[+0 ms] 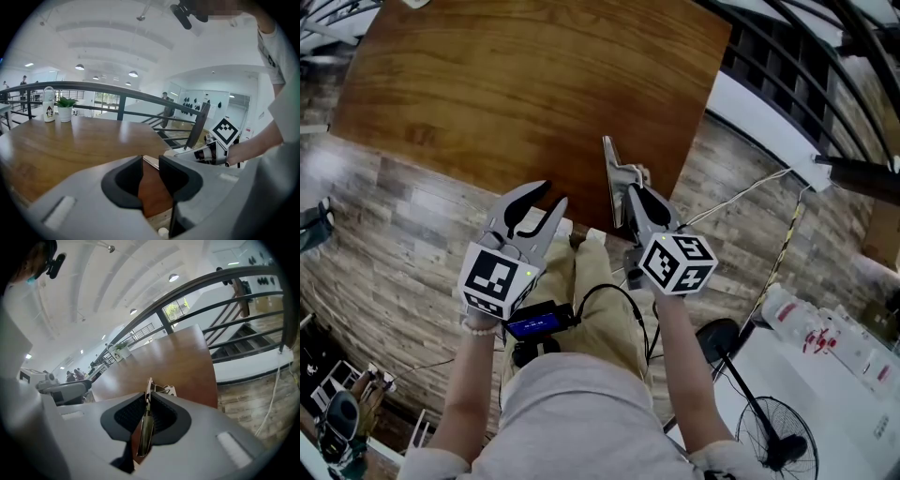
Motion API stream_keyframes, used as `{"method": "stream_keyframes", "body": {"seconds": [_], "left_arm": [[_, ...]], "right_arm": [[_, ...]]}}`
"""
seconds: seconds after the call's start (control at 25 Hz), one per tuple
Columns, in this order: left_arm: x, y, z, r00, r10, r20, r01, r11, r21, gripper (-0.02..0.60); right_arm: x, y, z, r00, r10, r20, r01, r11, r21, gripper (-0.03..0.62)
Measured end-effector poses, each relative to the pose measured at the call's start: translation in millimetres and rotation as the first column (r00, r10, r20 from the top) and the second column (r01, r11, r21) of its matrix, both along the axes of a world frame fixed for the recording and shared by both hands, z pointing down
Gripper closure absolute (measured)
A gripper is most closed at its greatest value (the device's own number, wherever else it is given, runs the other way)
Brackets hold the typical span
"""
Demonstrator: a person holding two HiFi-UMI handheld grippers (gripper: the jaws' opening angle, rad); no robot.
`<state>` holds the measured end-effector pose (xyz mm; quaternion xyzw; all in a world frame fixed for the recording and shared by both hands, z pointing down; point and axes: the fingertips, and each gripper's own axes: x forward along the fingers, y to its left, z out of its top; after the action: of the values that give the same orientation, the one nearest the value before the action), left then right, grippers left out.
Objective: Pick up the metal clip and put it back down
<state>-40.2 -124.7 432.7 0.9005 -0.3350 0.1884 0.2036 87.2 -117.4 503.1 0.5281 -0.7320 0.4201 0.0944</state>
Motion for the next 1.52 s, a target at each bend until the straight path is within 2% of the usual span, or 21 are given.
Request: {"method": "stream_keyframes", "body": {"seconds": [0.28, 0.56, 0.8, 0.96, 1.2, 1.36, 1.52], "left_arm": [[7.6, -0.5, 7.7, 0.999, 0.015, -0.043, -0.017, 0.998, -0.054, 0.483], [20.3, -6.0, 21.6, 0.992, 0.018, -0.126, -0.036, 0.989, -0.144, 0.48], [34.9, -2.8, 29.7, 0.989, 0.052, -0.137, -0.076, 0.982, -0.175, 0.477], [42.3, -3.0, 33.5, 0.984, 0.05, -0.17, -0.086, 0.975, -0.206, 0.47], [48.8, -8.3, 37.4, 0.972, 0.03, -0.233, -0.09, 0.964, -0.251, 0.458], [55.7, -10.3, 35.8, 0.967, 0.03, -0.252, -0.096, 0.962, -0.255, 0.457], [58.4, -14.0, 30.9, 0.941, -0.016, -0.339, -0.09, 0.952, -0.294, 0.44]], "right_arm": [[2.4, 2.9, -10.0, 0.999, 0.026, 0.023, -0.026, 1.0, 0.013, 0.537], [6.2, 3.8, -15.9, 0.998, 0.052, 0.041, -0.053, 0.998, 0.023, 0.539], [9.0, 7.3, -26.5, 0.993, 0.08, 0.087, -0.083, 0.996, 0.037, 0.539], [8.0, 6.5, -36.7, 0.989, 0.087, 0.117, -0.094, 0.994, 0.058, 0.539], [3.5, 2.8, -53.2, 0.984, 0.081, 0.159, -0.097, 0.99, 0.1, 0.539], [3.2, 2.8, -63.9, 0.981, 0.068, 0.181, -0.092, 0.988, 0.125, 0.539], [-0.1, 3.5, -73.1, 0.978, 0.052, 0.204, -0.084, 0.985, 0.153, 0.539]]}}
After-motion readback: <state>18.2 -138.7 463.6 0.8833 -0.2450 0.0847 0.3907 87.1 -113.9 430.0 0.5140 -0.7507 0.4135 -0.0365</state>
